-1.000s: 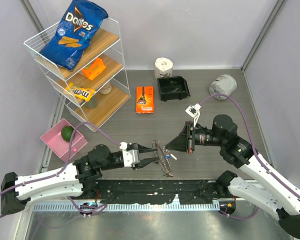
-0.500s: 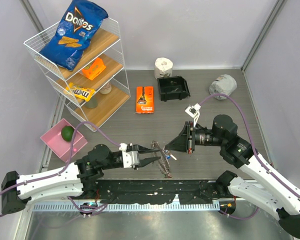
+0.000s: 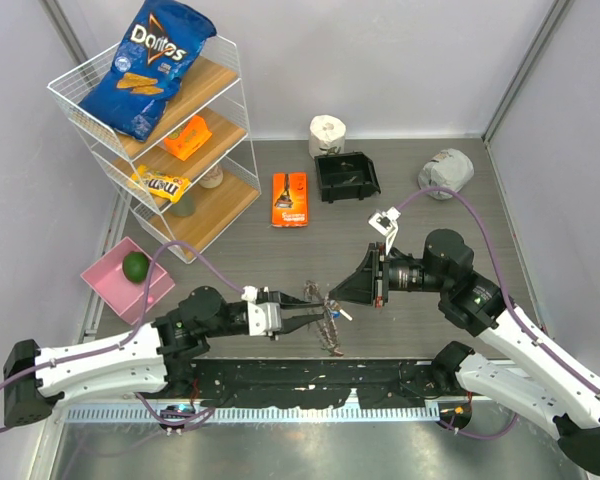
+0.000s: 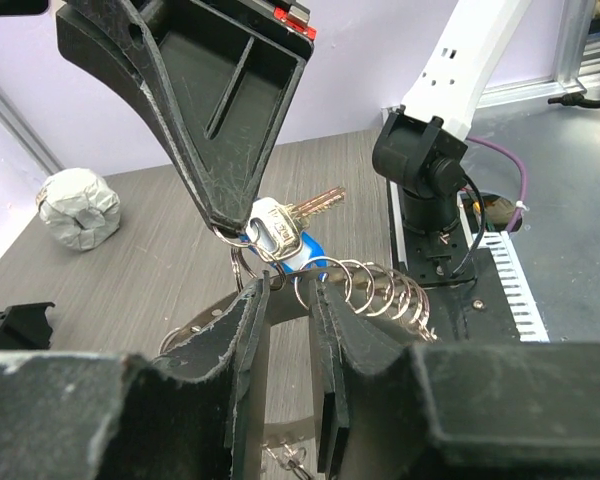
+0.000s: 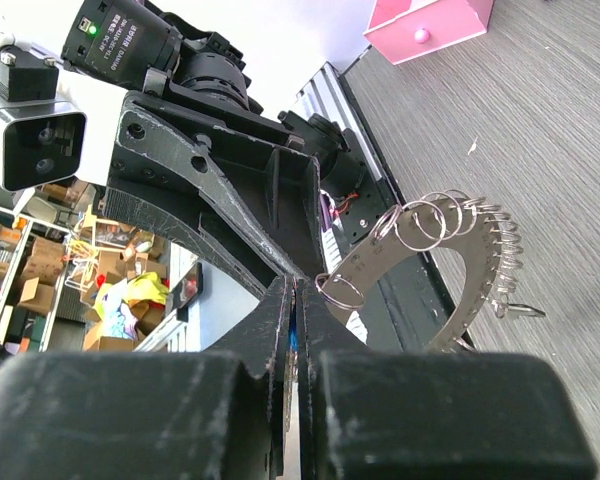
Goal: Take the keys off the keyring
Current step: Remove the key from the keyring.
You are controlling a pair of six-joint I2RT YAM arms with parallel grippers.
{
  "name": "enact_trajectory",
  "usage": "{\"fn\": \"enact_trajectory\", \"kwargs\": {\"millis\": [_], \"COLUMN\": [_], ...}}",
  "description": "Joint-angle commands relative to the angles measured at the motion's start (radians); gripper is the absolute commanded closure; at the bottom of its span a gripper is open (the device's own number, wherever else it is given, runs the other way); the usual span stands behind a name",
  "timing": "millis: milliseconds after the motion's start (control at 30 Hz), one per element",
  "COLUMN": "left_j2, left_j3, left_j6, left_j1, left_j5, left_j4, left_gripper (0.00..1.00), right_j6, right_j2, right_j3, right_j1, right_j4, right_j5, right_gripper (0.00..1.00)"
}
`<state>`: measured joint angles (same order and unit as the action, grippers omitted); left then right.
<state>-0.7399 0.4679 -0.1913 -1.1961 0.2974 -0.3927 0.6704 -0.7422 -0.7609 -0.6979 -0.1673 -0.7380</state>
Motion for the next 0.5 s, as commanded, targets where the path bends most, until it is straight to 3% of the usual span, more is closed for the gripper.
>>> {"fn": "enact_trajectory", "kwargs": {"millis": [0, 267, 433, 467], "left_j2": [-0.013, -0.035, -0.029, -0.027], "left_j3": [0.052, 0.081, 0.090, 0.097], "left_j6": [-0.007, -0.007, -0.005, -0.004], "left_j1": [0.003, 0.003, 0.003, 0.003], "left_j5": [0.013, -0.035, -0.052, -0.056], "left_j4": [-0.063, -0.046, -0.017, 0.000], "left_gripper": [0.73, 0.79, 1.00, 1.00], "right_j6": [0.021, 0.023, 0.018, 0.009], "right_j2": [0.003, 0.003, 0.004, 0.006], "right_j3": [-0.023, -0.022, -0.018, -0.018], "right_j1": [-0.011, -0.022, -0.023, -0.023], "right_j4": [0.086, 0.095, 0.088, 0.083], "right_j5": [-0.006, -0.001, 0.000, 0.003], "right_gripper": [0.95, 0.95, 0.95, 0.95]}}
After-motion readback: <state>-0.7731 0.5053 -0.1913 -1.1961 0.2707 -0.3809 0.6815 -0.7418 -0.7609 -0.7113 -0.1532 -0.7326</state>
